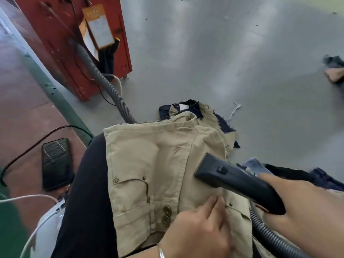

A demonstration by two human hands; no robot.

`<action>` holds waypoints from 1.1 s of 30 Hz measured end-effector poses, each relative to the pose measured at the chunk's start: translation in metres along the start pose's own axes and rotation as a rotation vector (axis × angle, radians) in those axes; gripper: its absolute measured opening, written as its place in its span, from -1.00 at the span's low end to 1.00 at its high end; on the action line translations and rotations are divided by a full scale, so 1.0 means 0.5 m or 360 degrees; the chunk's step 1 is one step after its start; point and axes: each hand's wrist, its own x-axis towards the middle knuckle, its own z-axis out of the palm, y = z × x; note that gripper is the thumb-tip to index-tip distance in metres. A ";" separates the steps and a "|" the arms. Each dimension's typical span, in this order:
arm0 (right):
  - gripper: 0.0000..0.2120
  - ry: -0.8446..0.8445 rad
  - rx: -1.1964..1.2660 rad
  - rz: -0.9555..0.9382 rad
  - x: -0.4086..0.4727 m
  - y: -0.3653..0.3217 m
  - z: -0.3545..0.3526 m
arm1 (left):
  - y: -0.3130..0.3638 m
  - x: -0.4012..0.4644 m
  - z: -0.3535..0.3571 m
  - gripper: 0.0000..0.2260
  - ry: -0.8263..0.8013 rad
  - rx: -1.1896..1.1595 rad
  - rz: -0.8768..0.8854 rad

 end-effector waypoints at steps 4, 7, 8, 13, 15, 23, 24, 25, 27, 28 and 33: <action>-0.75 -0.0042 -0.0056 0.0023 0.049 -0.040 -0.010 | -0.012 0.001 0.004 -0.76 0.0039 -0.0098 -0.0023; -0.82 0.0092 0.0088 0.0034 0.092 -0.060 -0.018 | -0.018 -0.002 0.010 -0.76 0.0064 -0.0132 -0.0022; -0.83 0.0157 0.0132 0.0019 0.109 -0.065 -0.020 | -0.017 -0.003 0.011 -0.75 0.0051 -0.0136 -0.0014; -0.88 0.0231 0.0229 0.0075 0.232 -0.102 -0.041 | -0.009 -0.008 0.019 -0.70 0.0029 -0.0089 -0.0008; -0.90 0.0225 0.0272 0.0084 0.263 -0.109 -0.058 | -0.006 -0.009 0.019 -0.71 0.0047 -0.0074 0.0009; -0.78 0.0496 0.0440 -0.0154 0.119 -0.009 -0.100 | 0.000 0.002 0.021 -0.74 -0.0013 -0.0049 0.0062; -0.76 0.0504 0.0394 -0.0173 0.089 -0.005 -0.092 | 0.002 0.006 0.023 -0.76 -0.0026 -0.0020 0.0079; -0.74 0.0500 0.0361 -0.0200 0.063 -0.001 -0.081 | 0.006 0.011 0.027 -0.76 -0.0059 0.0020 0.0095; -0.72 0.0383 0.0253 -0.0206 0.032 -0.002 -0.055 | 0.017 0.017 0.039 -0.78 -0.0093 0.0061 0.0114; -0.71 0.0274 0.0143 -0.0179 0.023 -0.011 -0.042 | 0.022 0.018 0.046 -0.79 -0.0105 0.0051 0.0101; -0.76 0.0095 -0.0197 -0.0111 0.058 -0.073 -0.033 | 0.030 0.018 0.049 -0.66 -0.0155 -0.0033 -0.0028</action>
